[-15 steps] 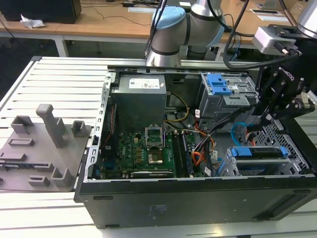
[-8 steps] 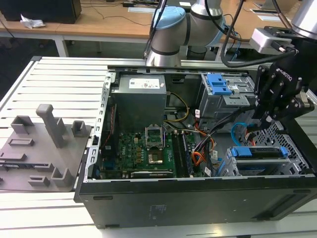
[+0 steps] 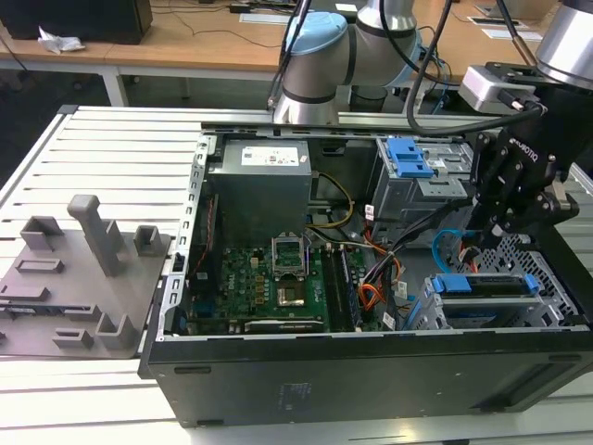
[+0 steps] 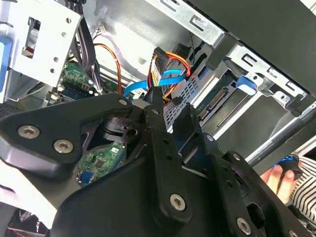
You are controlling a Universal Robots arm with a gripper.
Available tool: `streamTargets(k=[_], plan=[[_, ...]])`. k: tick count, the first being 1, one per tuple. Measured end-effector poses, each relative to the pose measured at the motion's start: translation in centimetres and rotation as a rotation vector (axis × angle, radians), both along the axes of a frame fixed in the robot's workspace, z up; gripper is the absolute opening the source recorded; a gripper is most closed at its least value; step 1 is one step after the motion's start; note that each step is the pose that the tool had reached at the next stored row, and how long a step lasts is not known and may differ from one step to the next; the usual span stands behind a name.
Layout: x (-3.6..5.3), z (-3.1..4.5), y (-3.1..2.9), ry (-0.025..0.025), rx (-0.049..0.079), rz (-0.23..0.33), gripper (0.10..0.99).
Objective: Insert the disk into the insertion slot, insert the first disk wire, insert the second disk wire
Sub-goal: 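Insert the first disk wire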
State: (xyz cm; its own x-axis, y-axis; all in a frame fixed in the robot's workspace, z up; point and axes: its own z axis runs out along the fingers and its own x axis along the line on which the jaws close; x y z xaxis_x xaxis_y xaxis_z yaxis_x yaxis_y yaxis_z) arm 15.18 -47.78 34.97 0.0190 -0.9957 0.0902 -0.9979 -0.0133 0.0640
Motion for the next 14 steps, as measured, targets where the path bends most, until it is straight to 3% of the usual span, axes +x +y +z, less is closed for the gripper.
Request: streamTargets(k=[1, 4, 10, 14], plan=[[0.00, 0.00, 0.00, 0.0000, 0.000, 0.000, 0.361], [0.00, 0.00, 0.00, 0.0000, 0.000, 0.000, 0.176], [0.08, -0.01, 0.00, 0.0001, 0.000, 0.000, 0.176], [0.75, -0.01, 0.01, 0.0000, 0.000, 0.000, 0.176]])
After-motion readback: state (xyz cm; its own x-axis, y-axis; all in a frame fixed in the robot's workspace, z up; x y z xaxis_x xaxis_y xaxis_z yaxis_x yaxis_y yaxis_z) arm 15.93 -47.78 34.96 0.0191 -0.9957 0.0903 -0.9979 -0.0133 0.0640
